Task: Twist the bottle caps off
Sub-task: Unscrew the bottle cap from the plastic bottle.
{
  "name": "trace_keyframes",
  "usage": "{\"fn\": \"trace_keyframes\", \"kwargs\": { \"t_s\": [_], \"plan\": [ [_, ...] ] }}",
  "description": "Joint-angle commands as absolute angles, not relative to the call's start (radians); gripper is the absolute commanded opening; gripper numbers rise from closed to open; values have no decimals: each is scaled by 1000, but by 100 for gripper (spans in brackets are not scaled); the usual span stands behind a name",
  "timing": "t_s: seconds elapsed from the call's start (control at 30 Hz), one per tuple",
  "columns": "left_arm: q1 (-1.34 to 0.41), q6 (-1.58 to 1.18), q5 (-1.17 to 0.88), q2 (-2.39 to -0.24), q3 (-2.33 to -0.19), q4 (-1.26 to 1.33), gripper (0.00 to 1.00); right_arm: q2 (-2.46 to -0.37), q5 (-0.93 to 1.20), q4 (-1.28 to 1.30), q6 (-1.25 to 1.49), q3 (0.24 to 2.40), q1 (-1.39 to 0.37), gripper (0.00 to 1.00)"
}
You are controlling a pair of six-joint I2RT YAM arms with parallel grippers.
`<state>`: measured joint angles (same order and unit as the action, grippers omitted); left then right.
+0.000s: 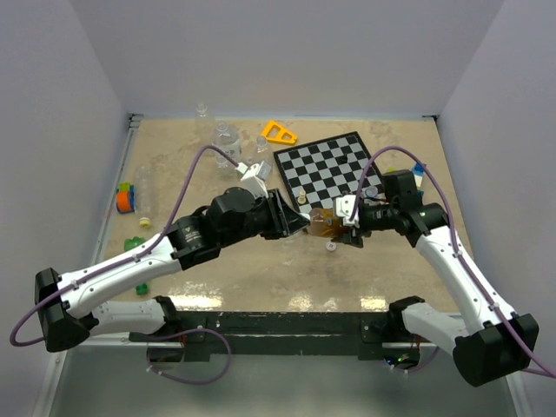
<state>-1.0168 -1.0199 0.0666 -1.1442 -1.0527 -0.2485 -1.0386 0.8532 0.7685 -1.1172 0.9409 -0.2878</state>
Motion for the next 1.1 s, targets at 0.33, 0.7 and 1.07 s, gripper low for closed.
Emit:
{"fn": "trace_keyframes", "kwargs": {
  "t_s": [0.33, 0.7, 1.07],
  "plan": [
    [-1008, -511, 5, -665, -809, -150, 93, -1101, 942, 699, -1111, 951, -324, 6],
    [-1008, -14, -162, -590, -756, -203, 94, -1048, 942, 660, -1100, 913, -331, 6],
    [-1008, 106, -273, -701, -758, -109, 91, -1029, 885, 600, -1062, 874, -356, 6]
  ]
}}
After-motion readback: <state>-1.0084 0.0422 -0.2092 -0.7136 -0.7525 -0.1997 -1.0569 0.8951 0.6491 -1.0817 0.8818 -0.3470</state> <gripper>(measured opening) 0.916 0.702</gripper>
